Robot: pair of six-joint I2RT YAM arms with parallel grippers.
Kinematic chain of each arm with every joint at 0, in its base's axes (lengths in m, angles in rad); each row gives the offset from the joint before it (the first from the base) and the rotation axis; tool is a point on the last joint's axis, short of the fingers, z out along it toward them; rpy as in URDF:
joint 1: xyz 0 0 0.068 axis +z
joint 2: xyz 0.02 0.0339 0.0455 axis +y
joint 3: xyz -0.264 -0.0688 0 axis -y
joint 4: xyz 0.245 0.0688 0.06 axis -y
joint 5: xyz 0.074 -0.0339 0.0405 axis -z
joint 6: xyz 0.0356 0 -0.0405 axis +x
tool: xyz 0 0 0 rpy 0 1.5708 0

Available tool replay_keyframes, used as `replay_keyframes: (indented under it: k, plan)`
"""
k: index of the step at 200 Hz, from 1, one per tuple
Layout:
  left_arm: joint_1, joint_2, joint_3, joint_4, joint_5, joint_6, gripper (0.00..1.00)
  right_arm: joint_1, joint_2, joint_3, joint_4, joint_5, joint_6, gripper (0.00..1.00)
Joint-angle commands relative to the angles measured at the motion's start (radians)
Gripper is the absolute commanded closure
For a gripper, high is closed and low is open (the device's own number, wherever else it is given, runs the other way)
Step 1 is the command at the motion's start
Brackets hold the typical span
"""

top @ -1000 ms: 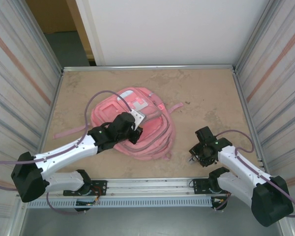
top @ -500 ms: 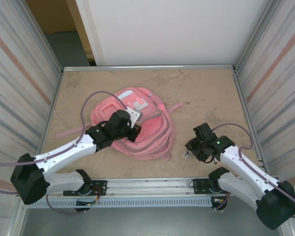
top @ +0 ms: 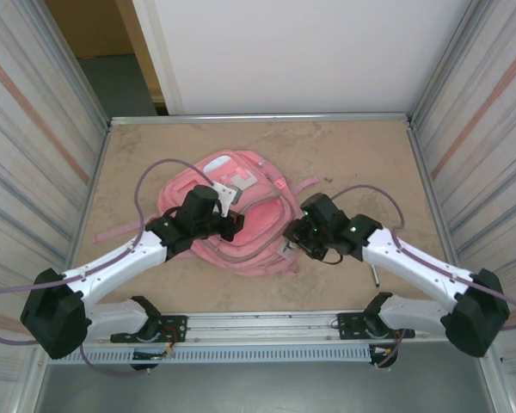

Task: Pack books, pencil case, and school supplies into a backpack

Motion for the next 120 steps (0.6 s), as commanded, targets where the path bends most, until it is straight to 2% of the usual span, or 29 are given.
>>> replay_keyframes:
  k: [1, 47, 59, 82, 120]
  plan:
    - [0.018, 0.012, 0.012, 0.044, 0.027, -0.031, 1.00, 0.023, 0.090, 0.079, 0.139, -0.009, 0.032, 0.52]
    - [0.025, 0.012, 0.022, 0.062, 0.047, -0.052, 1.00, 0.032, 0.300, 0.210, 0.203, -0.049, 0.044, 0.51]
    - [0.027, 0.008, 0.020, 0.071, 0.046, -0.055, 1.00, 0.031, 0.336, 0.224, 0.196, -0.063, 0.074, 0.45]
    - [0.028, -0.005, -0.001, 0.110, 0.039, -0.067, 1.00, 0.023, 0.331, 0.213, 0.209, -0.066, 0.084, 0.37]
    - [0.030, -0.024, -0.029, 0.158, 0.039, -0.071, 1.00, -0.029, 0.232, 0.178, 0.126, -0.043, -0.061, 0.29]
